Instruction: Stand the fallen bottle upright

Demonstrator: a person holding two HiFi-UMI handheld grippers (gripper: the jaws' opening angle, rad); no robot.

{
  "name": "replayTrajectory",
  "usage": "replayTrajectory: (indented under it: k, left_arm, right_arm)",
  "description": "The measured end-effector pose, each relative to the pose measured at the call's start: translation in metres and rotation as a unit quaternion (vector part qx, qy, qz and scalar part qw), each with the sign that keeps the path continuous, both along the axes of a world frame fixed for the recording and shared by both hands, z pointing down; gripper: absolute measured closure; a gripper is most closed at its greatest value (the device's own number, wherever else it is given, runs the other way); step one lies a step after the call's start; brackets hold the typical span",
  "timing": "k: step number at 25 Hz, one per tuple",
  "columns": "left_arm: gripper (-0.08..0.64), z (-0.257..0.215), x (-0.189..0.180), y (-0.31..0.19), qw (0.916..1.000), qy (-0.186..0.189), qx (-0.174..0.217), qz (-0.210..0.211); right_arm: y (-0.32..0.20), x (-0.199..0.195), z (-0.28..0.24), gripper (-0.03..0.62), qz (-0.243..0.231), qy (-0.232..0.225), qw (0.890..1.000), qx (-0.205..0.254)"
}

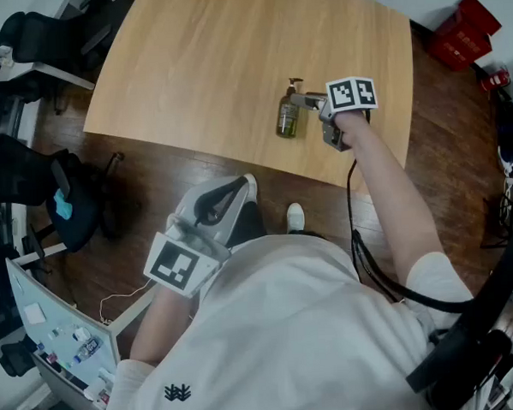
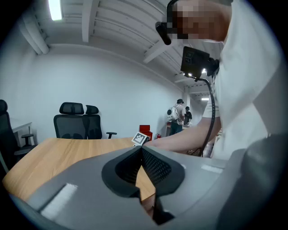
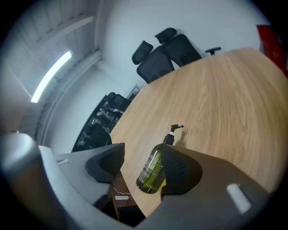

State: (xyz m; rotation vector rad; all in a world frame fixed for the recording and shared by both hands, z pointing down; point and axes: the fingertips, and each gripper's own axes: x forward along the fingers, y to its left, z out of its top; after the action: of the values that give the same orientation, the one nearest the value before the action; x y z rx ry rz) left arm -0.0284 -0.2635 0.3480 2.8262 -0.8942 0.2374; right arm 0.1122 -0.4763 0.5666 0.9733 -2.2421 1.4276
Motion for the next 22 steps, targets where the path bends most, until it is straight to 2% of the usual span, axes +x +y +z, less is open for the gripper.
replayTrajectory:
  k: [3, 6, 9, 12, 14, 15, 18, 22]
  left_arm:
    - [0.560, -0.003, -0.012, -0.016, 0.9995, -0.009, 0.004, 0.031]
    - [0.560, -0.001, -0.026, -0.039, 0.9990, -0.014, -0.004, 0.042]
    - [0.560, 0.002, -0.037, -0.056, 0.9981, -0.017, -0.008, 0.058]
    - [0.560, 0.006, -0.048, -0.074, 0.9972, -0.016, -0.015, 0.072]
    - [0.560, 0.007, -0.053, -0.085, 0.9964, -0.012, -0.011, 0.083]
    - [0.560, 0.007, -0.054, -0.090, 0.9959, -0.011, -0.008, 0.090]
    - [0.560, 0.007, -0.056, -0.100, 0.9941, -0.007, -0.002, 0.109]
    - [0.560, 0.003, -0.050, -0.105, 0.9912, 0.000, 0.010, 0.132]
  right_arm:
    - [-0.016, 0.012, 0.054, 0.320, 0.055, 0.012, 0.996, -0.075]
    - [-0.029, 0.021, 0.086, 0.321, 0.093, 0.021, 0.988, -0.119]
    - [-0.024, 0.016, 0.100, 0.327, 0.090, 0.028, 0.985, -0.147]
    - [-0.016, 0.008, 0.108, 0.387, 0.073, 0.058, 0.983, -0.157]
    - [-0.020, 0.007, 0.101, 0.422, 0.080, 0.058, 0.986, -0.135]
    - [-0.024, 0.008, 0.093, 0.455, 0.086, 0.058, 0.988, -0.111]
    - [-0.029, 0.019, 0.060, 0.462, 0.097, 0.086, 0.991, -0.019]
    - [-0.031, 0.032, 0.014, 0.465, 0.100, 0.138, 0.981, 0.097]
